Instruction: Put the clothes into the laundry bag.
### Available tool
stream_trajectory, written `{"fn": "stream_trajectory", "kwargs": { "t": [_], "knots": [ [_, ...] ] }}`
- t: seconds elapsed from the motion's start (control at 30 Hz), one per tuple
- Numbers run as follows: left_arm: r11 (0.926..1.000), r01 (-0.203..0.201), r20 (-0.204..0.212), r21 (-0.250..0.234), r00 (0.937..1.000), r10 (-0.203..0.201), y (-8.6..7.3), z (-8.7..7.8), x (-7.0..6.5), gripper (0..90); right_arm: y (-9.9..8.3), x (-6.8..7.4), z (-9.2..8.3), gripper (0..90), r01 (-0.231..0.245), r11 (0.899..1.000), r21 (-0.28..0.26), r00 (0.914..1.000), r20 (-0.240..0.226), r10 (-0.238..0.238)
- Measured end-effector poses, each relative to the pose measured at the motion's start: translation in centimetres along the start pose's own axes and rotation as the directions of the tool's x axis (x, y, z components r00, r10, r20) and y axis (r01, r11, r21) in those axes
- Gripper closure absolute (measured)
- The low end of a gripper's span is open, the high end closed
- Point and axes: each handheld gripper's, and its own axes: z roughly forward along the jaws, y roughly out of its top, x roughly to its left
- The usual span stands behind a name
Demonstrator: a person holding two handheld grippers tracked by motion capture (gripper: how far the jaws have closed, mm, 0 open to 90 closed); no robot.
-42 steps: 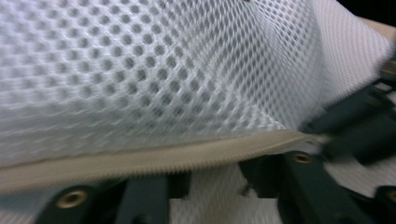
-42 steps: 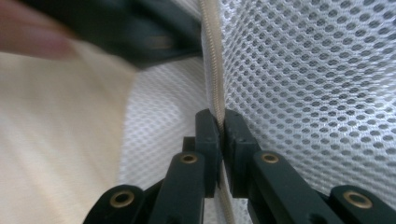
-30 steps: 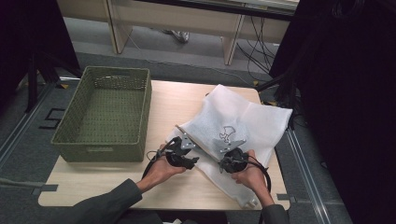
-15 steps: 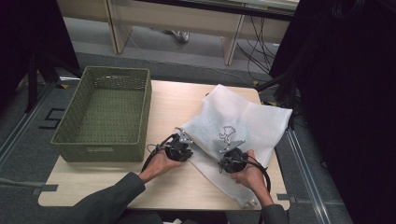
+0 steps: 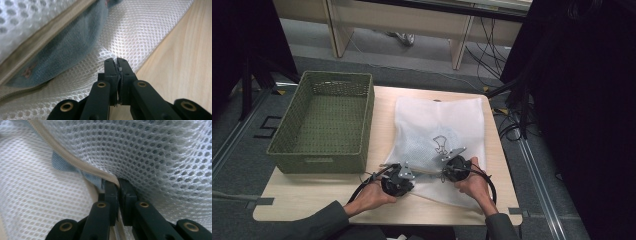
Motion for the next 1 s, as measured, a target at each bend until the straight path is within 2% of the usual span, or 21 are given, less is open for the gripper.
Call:
{"fn": "stream_trajectory", "kwargs": {
  "t": [0.07,0.1,0.17,0.27,0.33,0.37,0.43,0.47,0.53,0.57,0.6,0.63,0.67,0.73,0.77,0.8,0.83,0.9,0.93,0.97,1.0],
  "knots": [
    [0.9998,-0.016,0.011,0.012,0.9998,0.016,-0.2,-0.3,0.3,86.7,0.4,-0.1,0.1,86.8,0.005,1.000,0.004,1.0000,0.007,-0.005],
    [0.9998,0.022,0.015,-0.002,0.9997,-0.022,-0.4,-0.3,0.2,86.6,0.5,-0.2,0.2,86.8,0.002,1.000,0.004,1.0000,0.005,-0.002],
    [0.9999,-0.005,0.017,0.016,0.9998,0.005,-0.4,-0.5,0.6,86.1,0.8,0.0,0.3,86.7,-0.009,1.000,0.004,0.9999,0.008,0.009],
    [0.9990,0.042,0.018,-0.013,0.9990,-0.042,-0.5,-0.2,0.4,84.6,0.9,-0.1,0.1,85.7,0.014,1.000,-0.001,0.9998,0.016,-0.014],
    [1.0000,0.004,0.018,0.008,0.9998,-0.004,-0.5,-0.5,0.8,83.4,0.8,-0.1,-0.1,82.3,0.004,1.000,-0.010,1.0000,-0.003,-0.004],
    [0.9998,0.021,0.021,0.005,0.9996,-0.021,-0.5,-0.4,0.8,83.1,0.8,0.1,-0.4,80.1,0.004,1.000,-0.023,1.0000,-0.001,-0.004],
    [0.9999,0.011,0.020,0.006,0.9997,-0.011,-0.5,-0.4,0.8,82.8,0.9,0.7,-1.2,75.4,0.050,0.997,-0.055,0.9986,-0.017,-0.051],
    [0.9983,0.051,0.039,-0.027,0.9980,-0.049,-0.5,-0.2,0.6,82.7,0.9,1.0,-1.8,72.8,0.079,0.993,-0.091,0.9966,-0.018,-0.081],
    [0.9995,0.028,0.012,-0.016,0.9995,-0.028,-0.5,-0.3,0.7,82.6,1.0,1.7,-2.8,66.7,0.095,0.984,-0.150,0.9950,-0.017,-0.099],
    [0.9987,0.045,0.011,-0.021,0.9989,-0.045,-0.6,-0.3,0.6,82.5,1.2,2.3,-3.6,66.5,0.105,0.981,-0.164,0.9944,0.027,-0.102],
    [0.9984,0.050,0.009,-0.026,0.9987,-0.050,-0.6,-0.3,0.6,82.5,1.4,2.6,-3.9,66.5,0.109,0.977,-0.184,0.9940,0.031,-0.105],
    [0.9988,0.045,0.010,-0.020,0.9990,-0.044,-0.6,-0.3,0.6,82.5,1.6,3.0,-4.1,65.9,0.119,0.971,-0.206,0.9926,0.049,-0.112],
    [0.9999,0.012,0.012,0.005,0.9998,-0.012,-0.6,-0.5,0.8,82.4,1.9,3.5,-4.4,64.6,0.134,0.966,-0.223,0.9904,0.063,-0.123],
    [0.9999,0.013,0.011,0.004,0.9999,-0.013,-0.6,-0.5,0.8,82.2,2.8,4.3,-4.6,62.0,0.174,0.954,-0.245,0.9839,0.084,-0.158],
    [0.9997,0.024,0.012,-0.006,0.9996,-0.024,-0.6,-0.4,0.8,82.0,3.0,4.7,-4.7,62.3,0.174,0.951,-0.254,0.9833,0.097,-0.154],
    [0.9973,0.064,0.006,-0.036,0.9979,-0.064,-0.6,-0.2,0.5,81.6,3.4,5.1,-4.6,62.9,0.190,0.945,-0.266,0.9794,0.120,-0.163],
    [0.9981,0.053,0.008,-0.030,0.9986,-0.053,-0.6,-0.3,0.6,81.1,3.8,5.4,-4.7,66.2,0.200,0.945,-0.257,0.9771,0.123,-0.174],
    [0.9973,0.058,0.000,-0.044,0.9983,-0.058,-0.5,-0.4,0.5,79.4,4.4,5.7,-4.5,81.2,0.241,0.940,-0.240,0.9677,0.133,-0.215],
    [0.9955,0.078,0.002,-0.054,0.9970,-0.078,-0.4,-0.4,0.4,78.6,4.6,5.7,-4.5,84.4,0.245,0.941,-0.232,0.9653,0.149,-0.215],
    [0.9961,0.064,-0.001,-0.061,0.9979,-0.064,-0.3,-0.5,0.6,77.3,4.8,5.6,-4.5,85.2,0.244,0.943,-0.227,0.9655,0.149,-0.214],
    [0.9923,0.093,-0.005,-0.082,0.9956,-0.093,-0.2,-0.6,0.5,75.8,4.9,5.5,-4.6,85.7,0.250,0.941,-0.229,0.9648,0.141,-0.222]
  ]
}}
